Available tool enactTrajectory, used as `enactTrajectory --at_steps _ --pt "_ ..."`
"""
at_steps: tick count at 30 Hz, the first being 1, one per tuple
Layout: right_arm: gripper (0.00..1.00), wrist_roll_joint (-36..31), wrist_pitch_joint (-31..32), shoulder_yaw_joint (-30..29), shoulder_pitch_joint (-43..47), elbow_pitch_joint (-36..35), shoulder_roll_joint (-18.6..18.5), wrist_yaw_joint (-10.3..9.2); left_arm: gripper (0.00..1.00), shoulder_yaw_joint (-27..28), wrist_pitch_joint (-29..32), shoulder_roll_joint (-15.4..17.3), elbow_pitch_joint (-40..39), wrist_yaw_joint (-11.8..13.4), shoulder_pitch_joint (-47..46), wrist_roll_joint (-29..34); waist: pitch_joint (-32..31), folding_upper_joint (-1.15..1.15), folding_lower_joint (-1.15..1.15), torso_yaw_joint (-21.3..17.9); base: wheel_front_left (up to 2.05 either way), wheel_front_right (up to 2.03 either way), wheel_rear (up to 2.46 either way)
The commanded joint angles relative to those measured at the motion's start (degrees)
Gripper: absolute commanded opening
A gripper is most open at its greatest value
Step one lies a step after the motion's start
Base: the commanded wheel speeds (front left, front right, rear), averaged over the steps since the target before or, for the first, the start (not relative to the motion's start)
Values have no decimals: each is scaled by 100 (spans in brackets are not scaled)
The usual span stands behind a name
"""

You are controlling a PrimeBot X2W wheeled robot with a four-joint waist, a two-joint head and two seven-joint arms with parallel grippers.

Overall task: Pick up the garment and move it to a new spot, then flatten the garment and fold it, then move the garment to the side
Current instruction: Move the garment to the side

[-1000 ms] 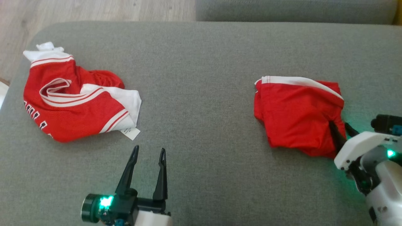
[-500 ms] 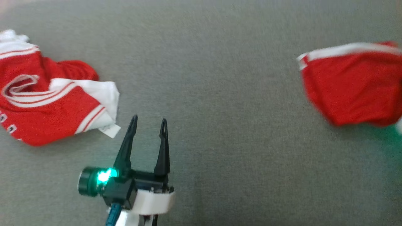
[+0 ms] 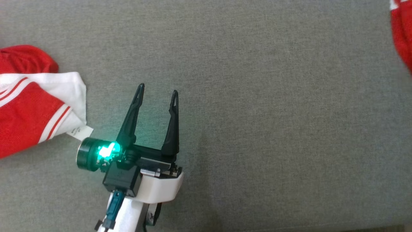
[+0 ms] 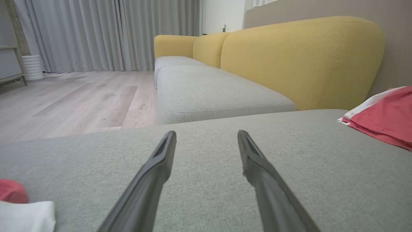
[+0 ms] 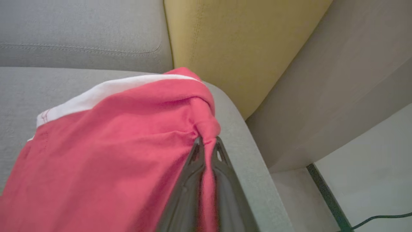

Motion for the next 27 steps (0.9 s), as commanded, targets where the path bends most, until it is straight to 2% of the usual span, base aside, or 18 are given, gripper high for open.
enactTrajectory --at_steps 1,2,6,12,18,23,24,27 --pt "74 -145 -154 -102 -53 2 -315 37 100 157 -28 -7 -168 -30 -117 48 37 0 -1 -23 0 0 0" --pt "100 -236 -232 -170 -108 68 -292 37 100 171 -28 -7 -143 13 -132 110 31 0 -1 -8 0 0 0" --pt "100 -599 -470 -282 -152 263 16 37 100 173 -28 -7 -61 195 -159 212 -147 0 -1 63 0 0 0" --pt "100 -691 -938 -297 191 150 865 37 100 170 -28 -7 128 268 94 -25 -731 0 -1 153 0 0 0" --pt "100 -568 -1240 -175 948 -348 1811 37 100 331 -28 -7 323 347 510 -279 -1484 0 -1 217 0 0 0" --pt "100 -670 -1320 16 1806 -945 2609 37 100 444 -28 -7 524 315 900 -402 -2151 0 -1 301 0 0 0" --pt "100 -670 -1320 16 1806 -945 2609 37 100 444 -28 -7 524 315 900 -402 -2151 0 -1 301 0 0 0" --pt "100 -603 -1324 94 2441 -1337 3108 37 100 500 -28 -7 665 324 1125 -503 -2545 0 -1 394 0 0 0"
